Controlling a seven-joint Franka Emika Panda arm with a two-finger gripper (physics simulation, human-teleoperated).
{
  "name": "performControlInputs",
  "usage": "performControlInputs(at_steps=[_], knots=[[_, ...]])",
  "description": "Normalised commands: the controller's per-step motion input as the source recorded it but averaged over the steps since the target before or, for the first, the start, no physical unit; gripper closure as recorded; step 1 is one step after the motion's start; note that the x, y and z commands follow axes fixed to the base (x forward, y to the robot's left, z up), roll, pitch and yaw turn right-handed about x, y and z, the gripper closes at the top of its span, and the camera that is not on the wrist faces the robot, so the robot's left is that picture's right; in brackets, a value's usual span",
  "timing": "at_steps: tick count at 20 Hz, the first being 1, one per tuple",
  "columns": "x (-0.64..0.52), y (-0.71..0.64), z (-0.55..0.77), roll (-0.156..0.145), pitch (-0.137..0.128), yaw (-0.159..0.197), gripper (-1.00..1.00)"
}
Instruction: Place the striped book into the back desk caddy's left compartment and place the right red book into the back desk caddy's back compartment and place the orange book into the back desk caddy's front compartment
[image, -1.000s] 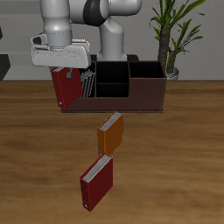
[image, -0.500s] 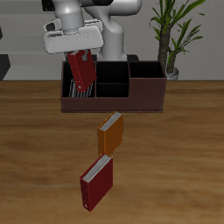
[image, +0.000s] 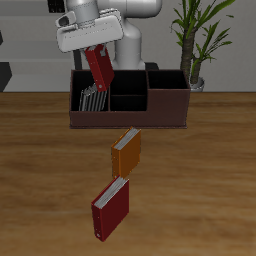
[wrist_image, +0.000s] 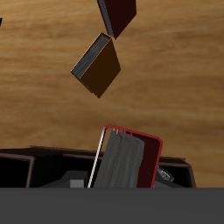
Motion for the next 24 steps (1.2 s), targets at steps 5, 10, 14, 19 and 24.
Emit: performControlInputs(at_steps=[5,10,14,19,24], knots=[[-0.41,-0.02,0.1,0.024,-0.009,0.036,1.0],[-0.26,-0.06,0.08,0.005,-0.019,0.035,1.0],[-0.35,0.03,0.02,0.039,0.011,0.069,1.0],[-0.19,0.12,0.0,0.043,0.005,0.146,1.0],[-0.19,0.13,-0.05,0.034,-0.002,0.219,1.0]])
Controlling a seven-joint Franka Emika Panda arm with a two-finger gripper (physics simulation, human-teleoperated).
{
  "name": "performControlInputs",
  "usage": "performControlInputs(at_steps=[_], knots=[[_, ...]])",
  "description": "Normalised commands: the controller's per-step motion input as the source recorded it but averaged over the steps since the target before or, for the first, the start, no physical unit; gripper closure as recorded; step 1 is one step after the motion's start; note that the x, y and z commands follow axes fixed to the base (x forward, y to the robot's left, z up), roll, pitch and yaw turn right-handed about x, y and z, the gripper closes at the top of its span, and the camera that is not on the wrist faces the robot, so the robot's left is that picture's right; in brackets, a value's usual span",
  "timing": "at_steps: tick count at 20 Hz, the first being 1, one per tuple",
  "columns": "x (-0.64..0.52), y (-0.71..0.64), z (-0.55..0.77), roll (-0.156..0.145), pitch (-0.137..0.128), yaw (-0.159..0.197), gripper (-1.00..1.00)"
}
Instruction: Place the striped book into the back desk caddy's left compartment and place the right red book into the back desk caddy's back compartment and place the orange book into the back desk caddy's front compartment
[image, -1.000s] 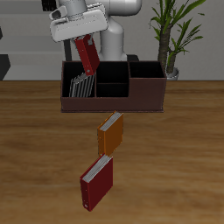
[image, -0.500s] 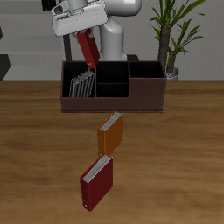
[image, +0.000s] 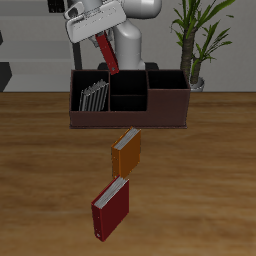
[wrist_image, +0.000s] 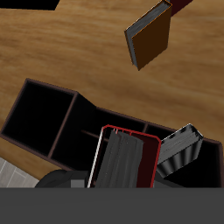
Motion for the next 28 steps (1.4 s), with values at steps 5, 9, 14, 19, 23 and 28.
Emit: performControlInputs(at_steps=[5,9,14,19,23,28], knots=[[-0.11,0.1,-0.01,0.039,0.013,0.237,1.0],[0.0,0.08,0.09,0.01,-0.014,0.154,1.0],[0.12,0.17,0.05,-0.035,-0.017,0.229,1.0],[0.0,0.21,0.01,-0.013,-0.015,0.228,1.0],[-0.13,0.13,-0.11,-0.002,-0.013,0.211,1.0],[-0.17,0.07,-0.13,0.013,0.021,0.129,1.0]])
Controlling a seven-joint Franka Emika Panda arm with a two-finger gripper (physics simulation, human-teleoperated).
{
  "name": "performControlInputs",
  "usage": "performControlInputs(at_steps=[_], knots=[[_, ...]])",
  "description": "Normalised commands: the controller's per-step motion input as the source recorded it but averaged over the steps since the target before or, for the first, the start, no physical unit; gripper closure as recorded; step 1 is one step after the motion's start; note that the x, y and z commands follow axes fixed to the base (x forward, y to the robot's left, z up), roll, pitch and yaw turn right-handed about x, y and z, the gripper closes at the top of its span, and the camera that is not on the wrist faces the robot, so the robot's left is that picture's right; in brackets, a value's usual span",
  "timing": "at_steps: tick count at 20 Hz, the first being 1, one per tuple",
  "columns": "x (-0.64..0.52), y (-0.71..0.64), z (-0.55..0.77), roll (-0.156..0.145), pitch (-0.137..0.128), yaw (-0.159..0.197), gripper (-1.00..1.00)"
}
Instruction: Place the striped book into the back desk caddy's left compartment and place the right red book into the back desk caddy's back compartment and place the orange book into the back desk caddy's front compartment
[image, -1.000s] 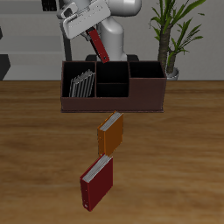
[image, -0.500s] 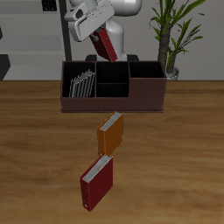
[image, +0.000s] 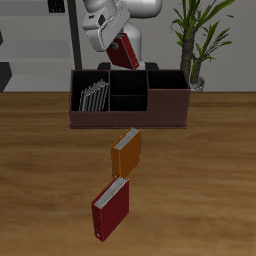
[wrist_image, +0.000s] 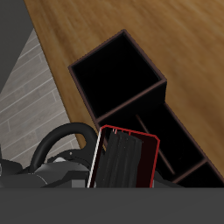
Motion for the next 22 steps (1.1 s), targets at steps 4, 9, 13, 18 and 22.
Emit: performControlInputs(at_steps=[4,9,13,18,22], knots=[[-0.16,0.09,-0.04,-0.009,0.016,0.144,1.0],[-0.03,0.06,0.19,-0.046,-0.019,0.005,1.0],[0.17,0.05,0.37,-0.102,-0.073,-0.051,1.0],[0.21,-0.08,0.21,-0.077,-0.054,0.013,1.0],[0.29,-0.06,0.05,-0.114,-0.036,0.057,1.0]])
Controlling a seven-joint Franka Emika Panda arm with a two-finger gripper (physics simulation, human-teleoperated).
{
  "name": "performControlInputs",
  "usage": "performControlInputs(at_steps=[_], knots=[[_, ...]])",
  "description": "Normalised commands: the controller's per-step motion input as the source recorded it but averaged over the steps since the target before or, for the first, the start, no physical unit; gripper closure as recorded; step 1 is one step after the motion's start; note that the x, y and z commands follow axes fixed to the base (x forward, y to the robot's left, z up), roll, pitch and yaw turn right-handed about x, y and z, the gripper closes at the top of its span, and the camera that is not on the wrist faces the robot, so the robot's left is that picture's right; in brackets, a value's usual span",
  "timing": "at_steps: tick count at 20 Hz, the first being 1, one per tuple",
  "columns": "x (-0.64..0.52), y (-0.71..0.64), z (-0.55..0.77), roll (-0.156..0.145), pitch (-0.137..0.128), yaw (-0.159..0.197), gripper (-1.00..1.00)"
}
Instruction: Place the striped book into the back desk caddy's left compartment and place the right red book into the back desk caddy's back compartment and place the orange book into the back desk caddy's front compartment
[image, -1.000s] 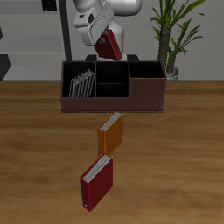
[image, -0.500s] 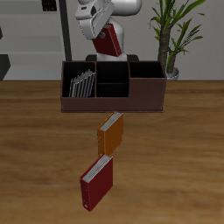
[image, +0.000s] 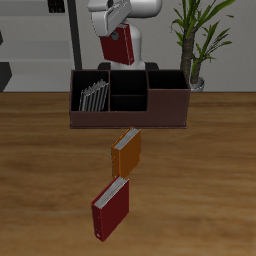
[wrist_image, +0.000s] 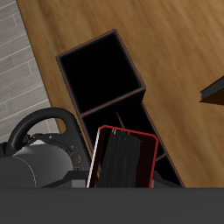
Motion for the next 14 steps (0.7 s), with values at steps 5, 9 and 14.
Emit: performControlInputs(at_steps=[5,9,14], knots=[[0.11,-0.04,-0.08,-0.054,-0.021,0.054,1.0],[0.04,0.07,-0.1,-0.009,-0.013,0.105,1.0],[0.03,-0.05,0.01,-0.003,-0.005,0.132,1.0]])
